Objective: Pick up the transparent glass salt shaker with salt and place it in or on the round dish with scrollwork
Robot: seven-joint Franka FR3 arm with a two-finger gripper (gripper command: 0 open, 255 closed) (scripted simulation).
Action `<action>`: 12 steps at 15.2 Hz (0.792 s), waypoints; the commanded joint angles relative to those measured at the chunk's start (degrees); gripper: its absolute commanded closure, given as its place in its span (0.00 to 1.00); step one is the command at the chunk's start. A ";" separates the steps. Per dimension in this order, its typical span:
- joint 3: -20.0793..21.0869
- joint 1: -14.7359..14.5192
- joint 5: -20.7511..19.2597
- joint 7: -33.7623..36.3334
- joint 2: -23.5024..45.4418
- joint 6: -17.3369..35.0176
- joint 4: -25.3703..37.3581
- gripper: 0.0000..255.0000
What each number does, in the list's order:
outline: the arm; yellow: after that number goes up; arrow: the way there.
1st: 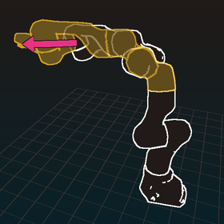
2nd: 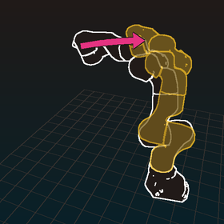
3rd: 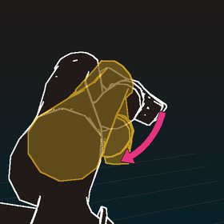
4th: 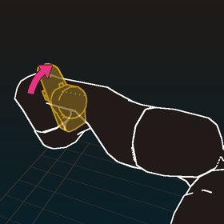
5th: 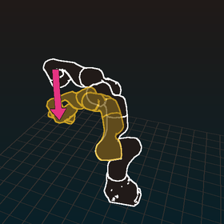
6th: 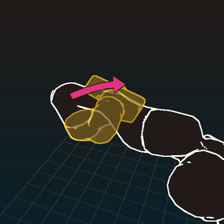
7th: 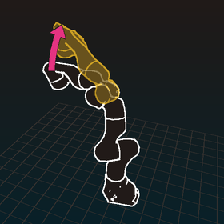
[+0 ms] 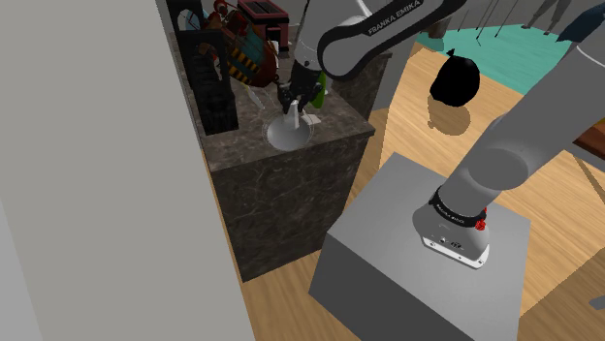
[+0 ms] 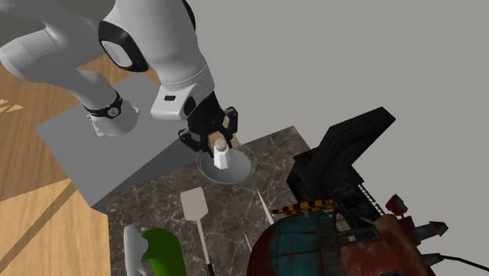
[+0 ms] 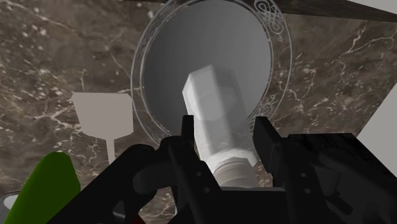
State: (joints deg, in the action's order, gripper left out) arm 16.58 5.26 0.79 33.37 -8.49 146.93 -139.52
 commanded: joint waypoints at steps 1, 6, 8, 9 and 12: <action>0.00 0.00 0.00 0.00 0.00 0.01 0.00 0.00; 0.00 0.00 0.00 0.00 0.00 0.01 0.00 0.00; -0.40 -0.40 1.46 -1.05 -3.53 -3.92 0.51 0.00; -0.63 -0.58 2.03 -1.47 -5.19 -5.92 0.89 0.00; -0.85 -0.76 2.41 -1.75 -6.44 -7.50 1.24 0.00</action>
State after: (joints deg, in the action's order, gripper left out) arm 15.81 4.54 3.07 31.75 -14.58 139.90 -138.36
